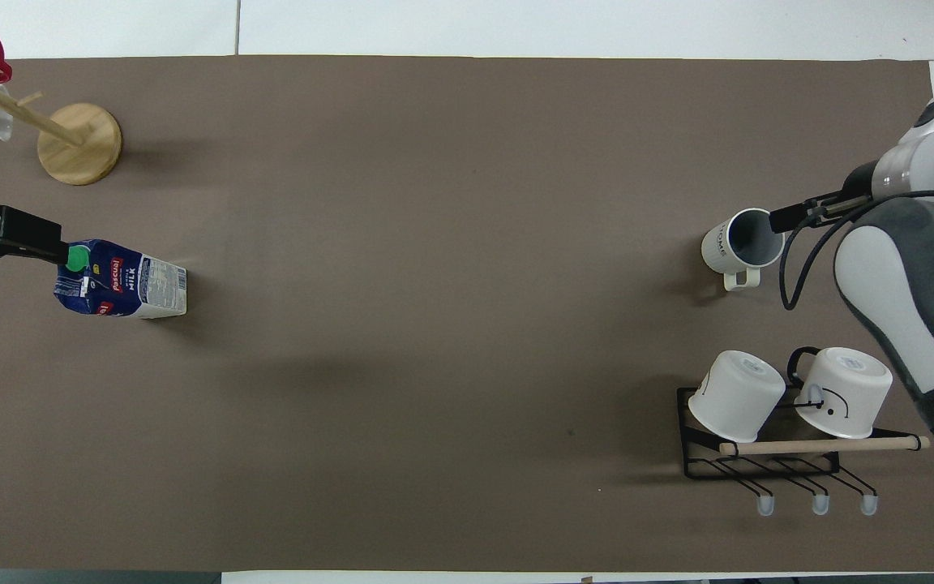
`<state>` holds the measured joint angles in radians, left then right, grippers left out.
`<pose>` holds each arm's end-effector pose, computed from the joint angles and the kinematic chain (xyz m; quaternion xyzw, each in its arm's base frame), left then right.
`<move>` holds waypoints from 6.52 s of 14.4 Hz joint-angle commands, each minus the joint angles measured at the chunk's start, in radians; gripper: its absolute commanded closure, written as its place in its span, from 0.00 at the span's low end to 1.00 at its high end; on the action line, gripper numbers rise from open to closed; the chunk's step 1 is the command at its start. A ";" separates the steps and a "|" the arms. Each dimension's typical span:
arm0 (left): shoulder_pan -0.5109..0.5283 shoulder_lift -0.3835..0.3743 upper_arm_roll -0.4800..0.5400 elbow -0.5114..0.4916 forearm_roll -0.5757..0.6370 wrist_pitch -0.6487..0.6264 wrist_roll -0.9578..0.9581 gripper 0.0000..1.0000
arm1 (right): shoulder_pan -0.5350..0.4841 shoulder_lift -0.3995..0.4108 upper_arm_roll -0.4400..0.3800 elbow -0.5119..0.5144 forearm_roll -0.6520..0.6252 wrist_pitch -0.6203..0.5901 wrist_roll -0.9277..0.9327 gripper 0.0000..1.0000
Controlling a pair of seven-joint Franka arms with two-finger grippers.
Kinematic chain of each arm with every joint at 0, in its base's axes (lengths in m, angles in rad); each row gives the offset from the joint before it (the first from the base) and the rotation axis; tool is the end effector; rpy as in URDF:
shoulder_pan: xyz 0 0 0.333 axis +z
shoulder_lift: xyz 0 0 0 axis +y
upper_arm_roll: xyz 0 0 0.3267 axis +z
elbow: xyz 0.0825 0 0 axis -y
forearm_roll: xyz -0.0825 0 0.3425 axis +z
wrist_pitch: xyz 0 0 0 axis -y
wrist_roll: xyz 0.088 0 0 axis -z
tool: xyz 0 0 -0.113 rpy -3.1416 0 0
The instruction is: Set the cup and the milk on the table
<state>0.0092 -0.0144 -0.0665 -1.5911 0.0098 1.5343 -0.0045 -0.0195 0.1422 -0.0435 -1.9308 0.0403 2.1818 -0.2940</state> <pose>0.5031 -0.0280 0.6247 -0.9994 0.0263 0.0210 0.0060 0.5667 -0.0331 0.4495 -0.9929 -0.1049 -0.0561 0.0041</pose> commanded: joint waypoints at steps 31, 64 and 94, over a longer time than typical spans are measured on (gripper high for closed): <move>0.072 -0.026 0.010 -0.477 -0.011 0.589 -0.035 0.00 | 0.436 0.114 0.011 0.073 -0.062 0.095 0.476 1.00; -0.524 0.243 -0.007 -0.003 0.194 0.417 -0.771 1.00 | 0.051 -0.219 -0.007 0.194 -0.073 -0.542 0.399 0.00; -0.657 0.196 -0.004 -0.039 0.256 0.402 -0.944 0.00 | 0.052 -0.101 0.017 0.520 -0.083 -0.780 0.296 0.00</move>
<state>-0.6739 0.2722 -0.0734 -1.5342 0.2474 1.9536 -0.9747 0.0370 0.0360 -0.0297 -1.4250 -0.0272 1.4121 0.0258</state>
